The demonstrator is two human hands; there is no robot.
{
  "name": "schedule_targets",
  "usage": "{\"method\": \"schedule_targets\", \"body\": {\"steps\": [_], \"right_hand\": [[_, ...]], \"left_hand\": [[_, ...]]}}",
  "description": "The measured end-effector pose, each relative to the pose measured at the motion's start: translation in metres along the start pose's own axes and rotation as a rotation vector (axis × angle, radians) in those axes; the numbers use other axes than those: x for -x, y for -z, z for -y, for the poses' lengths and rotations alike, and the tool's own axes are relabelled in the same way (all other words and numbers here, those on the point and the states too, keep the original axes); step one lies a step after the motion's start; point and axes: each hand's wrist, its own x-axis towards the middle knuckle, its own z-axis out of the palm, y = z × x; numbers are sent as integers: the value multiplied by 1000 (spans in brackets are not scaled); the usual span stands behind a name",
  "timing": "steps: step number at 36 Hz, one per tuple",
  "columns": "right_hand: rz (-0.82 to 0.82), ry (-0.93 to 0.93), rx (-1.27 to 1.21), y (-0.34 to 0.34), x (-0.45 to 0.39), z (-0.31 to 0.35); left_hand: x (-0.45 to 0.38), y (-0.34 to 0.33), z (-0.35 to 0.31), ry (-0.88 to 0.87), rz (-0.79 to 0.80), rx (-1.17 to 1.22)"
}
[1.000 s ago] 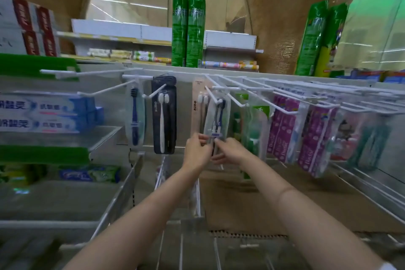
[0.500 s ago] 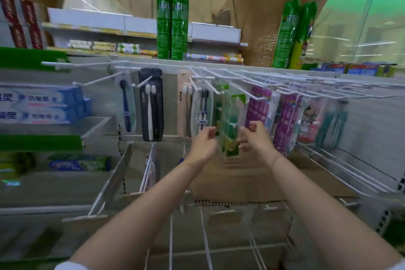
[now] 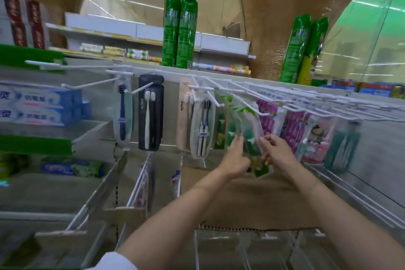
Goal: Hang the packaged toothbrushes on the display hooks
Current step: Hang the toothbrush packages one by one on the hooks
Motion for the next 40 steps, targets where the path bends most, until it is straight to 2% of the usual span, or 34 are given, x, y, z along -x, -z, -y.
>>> {"method": "schedule_targets", "body": {"steps": [3, 6, 12, 15, 21, 25, 32, 40], "right_hand": [[-15, 45, 109, -2, 6, 3], [-11, 70, 134, -9, 10, 4], [146, 33, -146, -33, 16, 7], [109, 87, -33, -45, 16, 11], [21, 25, 85, -63, -16, 7], [60, 27, 67, -71, -40, 4], [201, 56, 205, -73, -77, 13], [279, 23, 246, -68, -93, 15]], "left_hand": [[17, 12, -11, 4, -19, -3], [26, 23, -12, 119, -46, 24], [28, 43, -5, 140, -143, 49], [28, 49, -4, 131, -174, 59], [22, 55, -5, 141, -306, 40], [16, 53, -2, 177, -320, 5], [1, 50, -4, 222, -380, 6], [-9, 42, -3, 244, -413, -43]]}}
